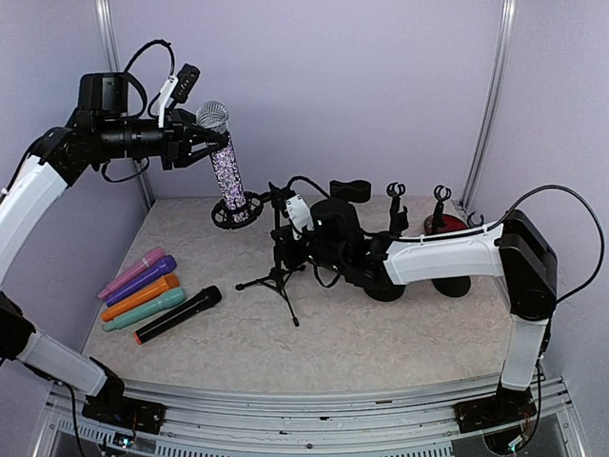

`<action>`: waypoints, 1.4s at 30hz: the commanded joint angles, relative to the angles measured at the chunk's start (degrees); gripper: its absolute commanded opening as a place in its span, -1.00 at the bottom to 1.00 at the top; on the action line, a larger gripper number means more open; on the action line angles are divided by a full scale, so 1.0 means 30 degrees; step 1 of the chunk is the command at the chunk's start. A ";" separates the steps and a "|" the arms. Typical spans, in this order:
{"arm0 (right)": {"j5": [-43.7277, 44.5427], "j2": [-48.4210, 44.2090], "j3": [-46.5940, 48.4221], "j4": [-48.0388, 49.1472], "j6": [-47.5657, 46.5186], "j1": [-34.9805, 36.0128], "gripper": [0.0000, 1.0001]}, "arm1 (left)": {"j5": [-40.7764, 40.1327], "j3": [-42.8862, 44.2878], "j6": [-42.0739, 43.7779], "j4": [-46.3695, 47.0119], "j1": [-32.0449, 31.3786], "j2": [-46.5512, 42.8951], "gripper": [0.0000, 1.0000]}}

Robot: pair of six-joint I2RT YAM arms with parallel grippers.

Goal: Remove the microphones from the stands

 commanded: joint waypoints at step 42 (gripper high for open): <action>0.1230 -0.7965 -0.6627 0.0993 0.3177 -0.0021 0.54 | -0.3994 -1.1629 2.0511 0.4147 0.4650 -0.1423 -1.00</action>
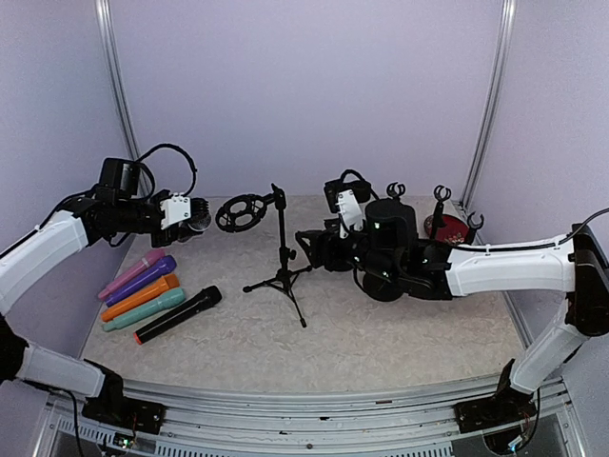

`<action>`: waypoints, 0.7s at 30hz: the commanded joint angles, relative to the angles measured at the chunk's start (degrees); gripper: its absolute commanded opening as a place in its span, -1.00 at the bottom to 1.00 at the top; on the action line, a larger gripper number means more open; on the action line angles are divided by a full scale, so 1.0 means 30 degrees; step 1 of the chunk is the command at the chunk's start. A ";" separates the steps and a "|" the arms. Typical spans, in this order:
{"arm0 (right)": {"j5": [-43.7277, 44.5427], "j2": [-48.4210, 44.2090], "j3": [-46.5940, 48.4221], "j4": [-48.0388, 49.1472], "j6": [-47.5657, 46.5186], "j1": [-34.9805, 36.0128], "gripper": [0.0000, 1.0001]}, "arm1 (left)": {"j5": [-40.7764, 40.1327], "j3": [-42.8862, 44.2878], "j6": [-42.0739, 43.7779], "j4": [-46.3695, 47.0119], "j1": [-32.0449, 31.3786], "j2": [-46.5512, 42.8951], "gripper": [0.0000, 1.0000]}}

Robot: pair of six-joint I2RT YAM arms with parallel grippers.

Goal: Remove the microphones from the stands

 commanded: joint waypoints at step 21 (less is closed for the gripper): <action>0.0569 -0.2739 -0.2140 0.1167 0.1618 0.0050 0.54 | -0.6459 -0.0402 1.1445 0.0815 -0.1016 0.6485 -1.00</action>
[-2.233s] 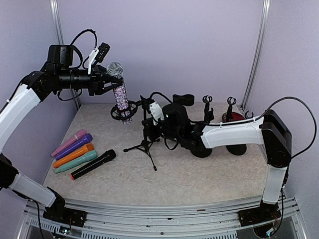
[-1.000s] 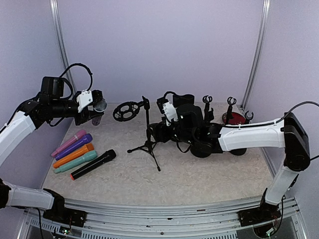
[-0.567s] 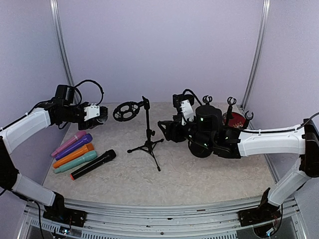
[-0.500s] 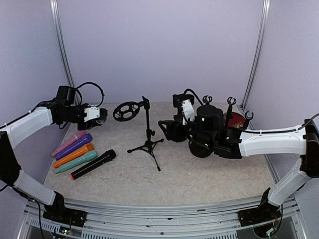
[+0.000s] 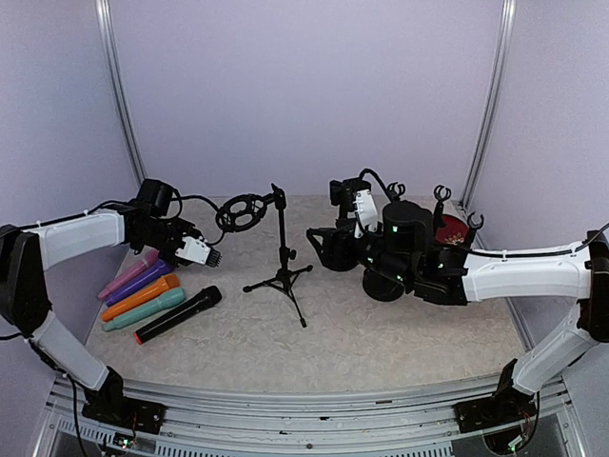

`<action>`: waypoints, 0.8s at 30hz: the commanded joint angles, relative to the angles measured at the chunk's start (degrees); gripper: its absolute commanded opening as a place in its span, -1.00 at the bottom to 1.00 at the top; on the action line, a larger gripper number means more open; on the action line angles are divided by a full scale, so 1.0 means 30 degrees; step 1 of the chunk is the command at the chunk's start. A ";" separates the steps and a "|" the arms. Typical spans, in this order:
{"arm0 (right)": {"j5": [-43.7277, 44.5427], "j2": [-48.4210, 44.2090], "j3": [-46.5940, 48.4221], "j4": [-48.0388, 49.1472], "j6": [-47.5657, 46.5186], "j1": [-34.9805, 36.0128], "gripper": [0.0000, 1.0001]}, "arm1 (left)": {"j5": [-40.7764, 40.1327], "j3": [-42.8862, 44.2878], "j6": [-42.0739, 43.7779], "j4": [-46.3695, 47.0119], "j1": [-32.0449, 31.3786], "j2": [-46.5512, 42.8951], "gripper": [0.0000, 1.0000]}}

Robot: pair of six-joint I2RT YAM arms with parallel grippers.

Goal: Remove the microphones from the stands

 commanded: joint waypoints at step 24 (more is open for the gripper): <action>0.0509 -0.1474 -0.1251 0.0757 0.0807 0.0766 0.54 | -0.4965 0.0707 0.0782 -0.2008 -0.3306 0.3358 -0.02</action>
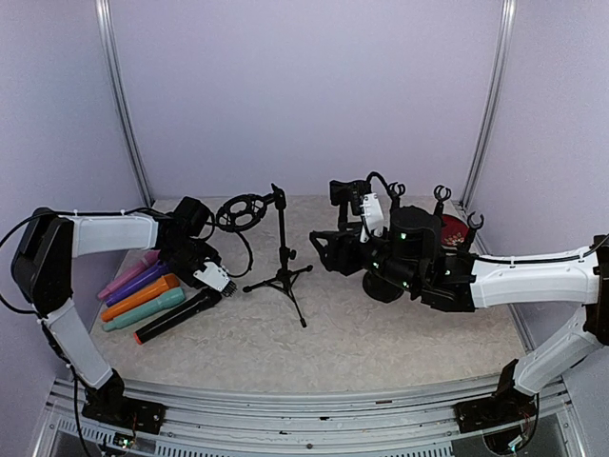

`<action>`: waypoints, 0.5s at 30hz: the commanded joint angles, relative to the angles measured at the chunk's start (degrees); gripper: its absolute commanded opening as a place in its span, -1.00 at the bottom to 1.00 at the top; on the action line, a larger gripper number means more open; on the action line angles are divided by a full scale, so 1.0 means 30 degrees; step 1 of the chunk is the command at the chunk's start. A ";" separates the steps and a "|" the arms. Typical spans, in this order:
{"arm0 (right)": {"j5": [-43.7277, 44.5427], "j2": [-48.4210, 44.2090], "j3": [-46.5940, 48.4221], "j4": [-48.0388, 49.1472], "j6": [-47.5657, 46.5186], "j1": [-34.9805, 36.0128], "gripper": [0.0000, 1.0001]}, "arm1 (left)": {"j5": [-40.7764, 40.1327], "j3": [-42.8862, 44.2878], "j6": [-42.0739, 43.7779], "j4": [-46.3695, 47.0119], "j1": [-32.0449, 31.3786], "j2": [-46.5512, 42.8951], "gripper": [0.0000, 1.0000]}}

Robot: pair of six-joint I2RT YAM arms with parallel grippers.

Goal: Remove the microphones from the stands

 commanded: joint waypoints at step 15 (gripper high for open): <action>0.0447 -0.0761 -0.0323 0.0102 0.0254 0.0589 0.54 | -0.1965 0.0229 -0.2114 0.1799 -0.0975 0.1786 -0.01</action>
